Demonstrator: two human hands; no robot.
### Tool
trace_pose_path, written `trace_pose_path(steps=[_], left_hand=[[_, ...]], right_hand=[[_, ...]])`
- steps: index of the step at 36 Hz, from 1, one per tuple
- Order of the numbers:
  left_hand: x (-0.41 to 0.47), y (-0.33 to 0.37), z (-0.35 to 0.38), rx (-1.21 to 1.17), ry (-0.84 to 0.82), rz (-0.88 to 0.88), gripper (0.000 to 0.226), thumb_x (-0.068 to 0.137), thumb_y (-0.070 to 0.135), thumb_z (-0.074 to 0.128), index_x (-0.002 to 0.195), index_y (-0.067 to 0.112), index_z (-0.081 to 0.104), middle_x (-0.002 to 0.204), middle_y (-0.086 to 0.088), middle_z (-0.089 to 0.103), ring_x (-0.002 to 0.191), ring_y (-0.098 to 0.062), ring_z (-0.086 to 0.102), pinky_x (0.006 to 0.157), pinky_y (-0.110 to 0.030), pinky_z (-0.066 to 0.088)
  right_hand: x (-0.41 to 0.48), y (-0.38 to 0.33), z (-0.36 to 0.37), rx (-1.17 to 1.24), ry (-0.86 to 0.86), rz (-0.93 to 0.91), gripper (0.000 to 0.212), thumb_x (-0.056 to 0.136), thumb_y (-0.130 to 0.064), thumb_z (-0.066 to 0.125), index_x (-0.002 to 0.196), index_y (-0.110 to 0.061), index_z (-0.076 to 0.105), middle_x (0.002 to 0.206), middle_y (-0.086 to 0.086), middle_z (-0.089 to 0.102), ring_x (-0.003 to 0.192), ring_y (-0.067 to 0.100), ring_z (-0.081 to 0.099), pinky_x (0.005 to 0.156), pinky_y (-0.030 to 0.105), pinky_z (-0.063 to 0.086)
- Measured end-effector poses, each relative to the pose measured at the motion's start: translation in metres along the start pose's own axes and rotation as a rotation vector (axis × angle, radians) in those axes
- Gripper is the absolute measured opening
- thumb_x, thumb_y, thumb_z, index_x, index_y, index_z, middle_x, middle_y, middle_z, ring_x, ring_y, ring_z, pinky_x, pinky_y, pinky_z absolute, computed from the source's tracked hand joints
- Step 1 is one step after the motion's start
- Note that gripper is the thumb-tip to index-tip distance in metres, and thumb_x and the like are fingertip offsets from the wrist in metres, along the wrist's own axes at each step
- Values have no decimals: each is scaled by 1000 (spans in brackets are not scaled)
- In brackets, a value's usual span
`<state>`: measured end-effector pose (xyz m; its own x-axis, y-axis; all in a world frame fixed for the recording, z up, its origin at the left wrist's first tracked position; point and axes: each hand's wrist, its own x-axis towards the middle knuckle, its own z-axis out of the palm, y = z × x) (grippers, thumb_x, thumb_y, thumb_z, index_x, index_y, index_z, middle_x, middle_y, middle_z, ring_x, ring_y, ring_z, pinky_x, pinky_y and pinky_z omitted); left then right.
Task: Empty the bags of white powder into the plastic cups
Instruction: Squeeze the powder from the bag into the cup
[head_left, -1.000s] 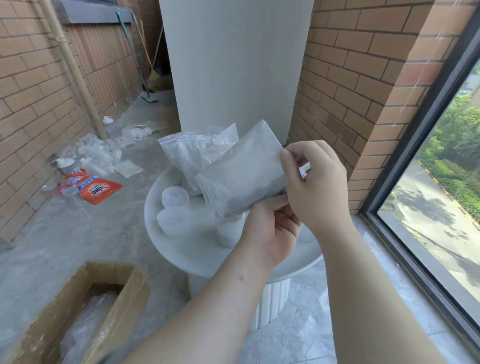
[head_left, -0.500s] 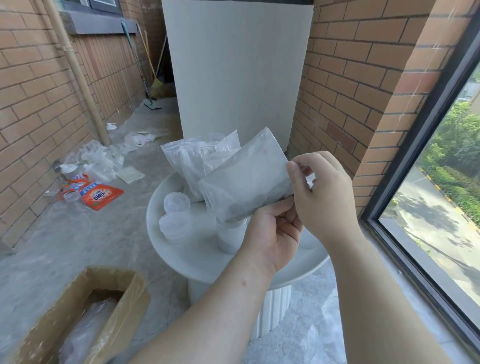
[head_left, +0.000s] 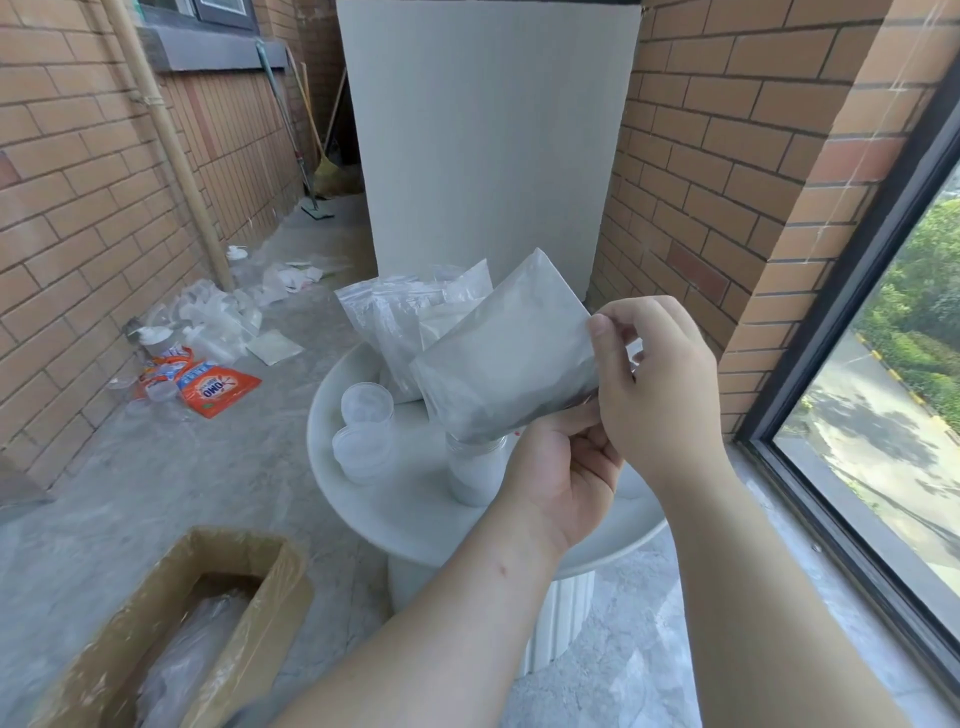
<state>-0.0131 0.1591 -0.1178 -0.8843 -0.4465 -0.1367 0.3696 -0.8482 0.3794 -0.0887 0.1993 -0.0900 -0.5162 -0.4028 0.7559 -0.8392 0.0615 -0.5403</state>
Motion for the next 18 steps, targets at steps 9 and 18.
trace_pose_path(steps=[9,18], left_hand=[[2,0,-1,-24,5,-8,25,65,-5,61,83,8,74,76,2,71,63,-3,64,59,-13,52],[-1,3,3,-27,23,10,27,74,-9,57,94,3,70,79,-3,73,64,-8,69,58,-17,54]], right_hand=[[2,-3,2,-14,3,-23,13,100,-17,56,96,-11,66,96,-3,60,89,10,50,78,30,45],[3,-5,1,-13,54,-33,14,100,-16,55,95,-10,66,97,-1,60,90,10,51,77,28,44]])
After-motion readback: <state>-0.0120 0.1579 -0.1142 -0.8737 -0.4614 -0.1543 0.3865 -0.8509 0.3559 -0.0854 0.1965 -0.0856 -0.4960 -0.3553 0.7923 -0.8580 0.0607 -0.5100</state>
